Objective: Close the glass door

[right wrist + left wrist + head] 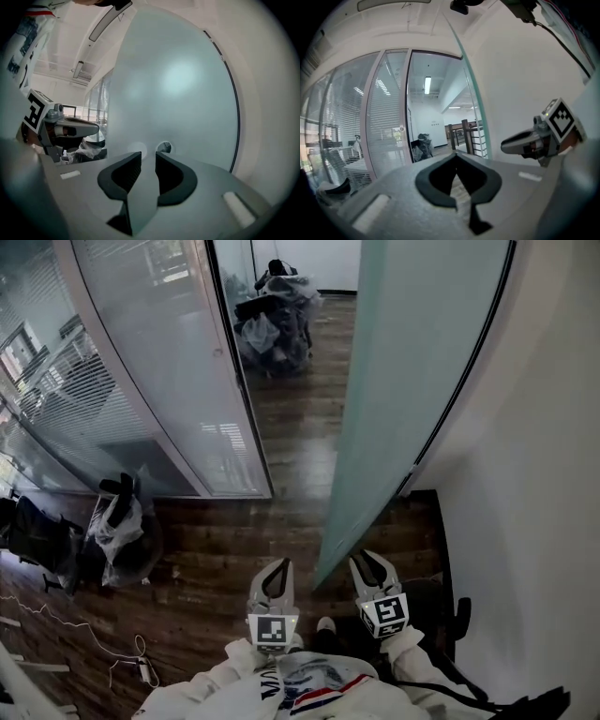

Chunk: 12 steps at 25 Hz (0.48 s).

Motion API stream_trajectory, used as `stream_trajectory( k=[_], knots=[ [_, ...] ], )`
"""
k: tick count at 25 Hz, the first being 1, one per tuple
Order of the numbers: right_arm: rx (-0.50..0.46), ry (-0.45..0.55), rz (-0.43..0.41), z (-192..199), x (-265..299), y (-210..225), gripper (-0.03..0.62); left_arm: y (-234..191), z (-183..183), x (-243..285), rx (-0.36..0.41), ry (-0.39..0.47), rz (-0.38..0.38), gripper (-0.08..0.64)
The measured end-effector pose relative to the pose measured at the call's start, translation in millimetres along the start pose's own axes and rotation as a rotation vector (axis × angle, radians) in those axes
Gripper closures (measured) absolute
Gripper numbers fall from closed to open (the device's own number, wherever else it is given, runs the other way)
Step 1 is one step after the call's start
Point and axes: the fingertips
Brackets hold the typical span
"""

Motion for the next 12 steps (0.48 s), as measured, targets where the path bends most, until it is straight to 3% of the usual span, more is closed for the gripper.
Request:
stream_trajectory(
  k=[6, 11, 12],
  knots=[
    [-0.039, -0.011, -0.106, -2.7, 40.8, -2.5, 0.477, -19.1, -9.0, 20.5, -0.002, 0.007, -0.095, 0.557],
    [-0.071, 0.016, -0.13, 1.4, 47.3, -1.8, 0.477, -24.6, -7.9, 20.1, 0.001, -0.023, -0.149, 0.557],
    [-0.068, 0.011, -0.138, 3.4, 49.4, -2.0, 0.447, -25.9, -6.4, 19.5, 0.005, -0.032, -0.157, 0.557]
  ],
)
Point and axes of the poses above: the fingertips, and each gripper's own axes: x forward along the fingers, y to its right, z out of its underside, and after that the axes turned 2 degrees about z, right-handed
